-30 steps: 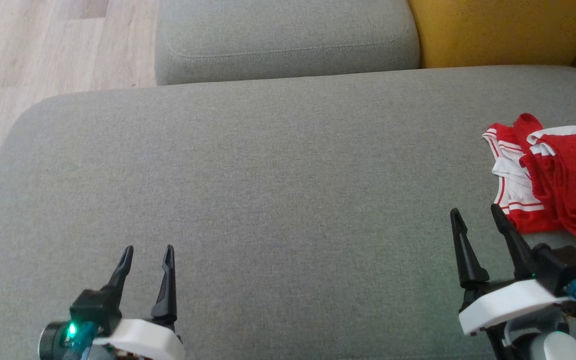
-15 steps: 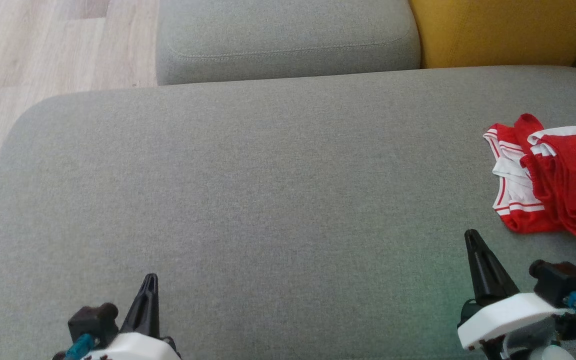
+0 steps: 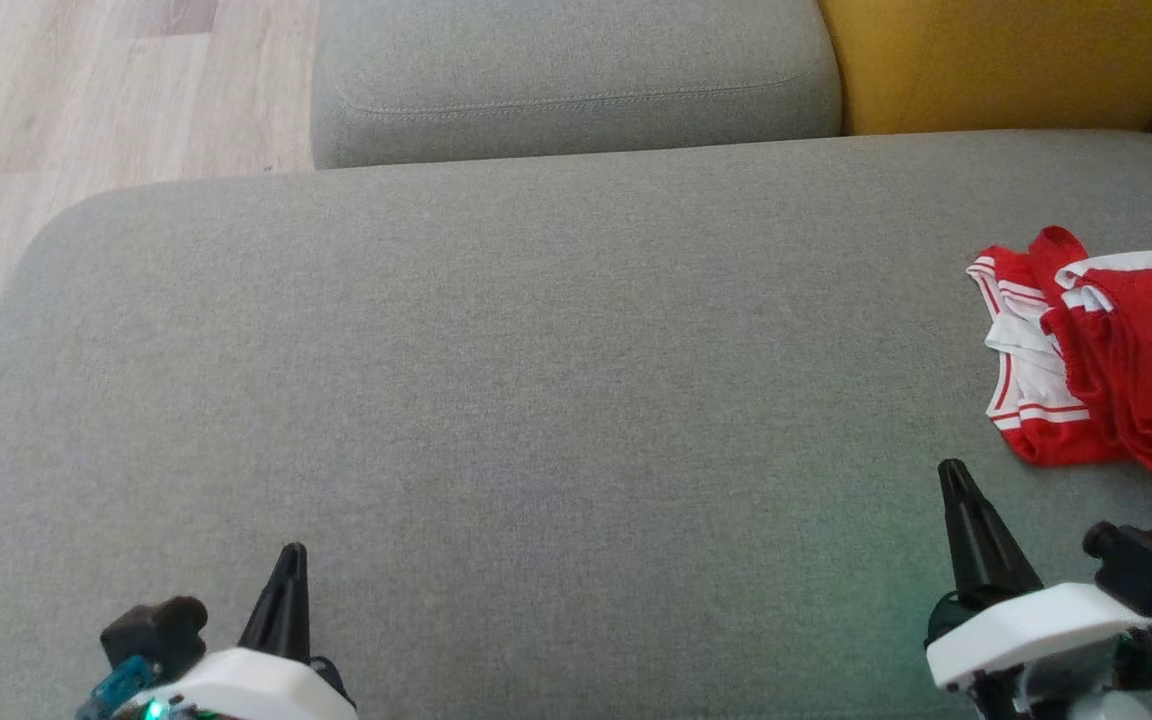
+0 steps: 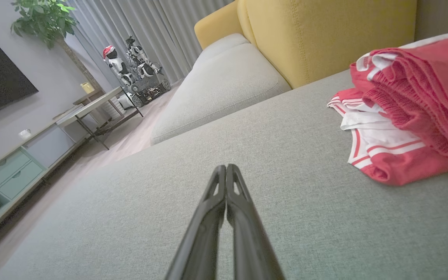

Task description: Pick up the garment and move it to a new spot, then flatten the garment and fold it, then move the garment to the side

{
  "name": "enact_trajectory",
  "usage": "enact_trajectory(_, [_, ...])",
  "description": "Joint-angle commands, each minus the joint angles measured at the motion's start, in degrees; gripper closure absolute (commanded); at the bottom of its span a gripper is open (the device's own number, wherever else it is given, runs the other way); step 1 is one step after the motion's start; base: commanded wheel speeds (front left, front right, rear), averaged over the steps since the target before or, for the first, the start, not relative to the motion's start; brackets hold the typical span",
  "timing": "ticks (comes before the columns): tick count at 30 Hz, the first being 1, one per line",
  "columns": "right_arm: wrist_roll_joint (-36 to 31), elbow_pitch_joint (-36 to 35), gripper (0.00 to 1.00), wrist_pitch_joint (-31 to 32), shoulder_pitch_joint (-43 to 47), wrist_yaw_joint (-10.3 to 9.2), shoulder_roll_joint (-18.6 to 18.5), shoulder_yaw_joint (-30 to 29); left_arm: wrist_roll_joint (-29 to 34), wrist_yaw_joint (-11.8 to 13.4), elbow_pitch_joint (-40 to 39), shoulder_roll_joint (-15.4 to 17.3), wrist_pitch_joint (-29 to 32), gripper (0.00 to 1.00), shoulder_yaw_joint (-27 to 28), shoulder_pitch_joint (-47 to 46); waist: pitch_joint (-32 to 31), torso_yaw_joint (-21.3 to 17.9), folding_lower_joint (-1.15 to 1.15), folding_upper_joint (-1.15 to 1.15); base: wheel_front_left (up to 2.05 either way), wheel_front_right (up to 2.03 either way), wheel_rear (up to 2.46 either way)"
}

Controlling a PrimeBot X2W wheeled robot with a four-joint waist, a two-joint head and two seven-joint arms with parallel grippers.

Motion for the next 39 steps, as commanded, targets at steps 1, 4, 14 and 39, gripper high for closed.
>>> enact_trajectory(1, [2.2, -1.4, 1.00, -0.2, -3.2, -0.01, -1.0, -0.2, -1.8, -0.6, -1.5, 0.4, 0.2, 1.00, 1.6, -3.3, 0.0, 0.0, 0.00, 0.00, 0.00, 0.00, 0.00])
enact_trajectory(4, [4.2, -1.1, 1.00, -0.2, -3.5, -0.01, -1.0, -0.3, -3.7, -1.0, -1.3, 0.2, 0.6, 1.00, 2.0, -3.6, 0.0, 0.0, 0.00, 0.00, 0.00, 0.00, 0.00])
enact_trajectory(14, [10.5, 0.0, 1.00, -0.1, -4.3, -0.02, -1.3, -0.6, -9.5, -2.2, -0.7, -0.1, 1.7, 1.00, 3.4, -4.6, 0.1, 0.0, 0.00, 0.00, 0.00, 0.00, 0.00])
enact_trajectory(39, [27.5, 2.8, 1.00, 0.4, -6.6, -0.03, -1.6, -1.8, -25.2, -5.6, 0.9, -1.4, 4.8, 1.00, 7.6, -7.2, 0.3, 0.0, 0.00, 0.00, 0.00, 0.00, 0.00])
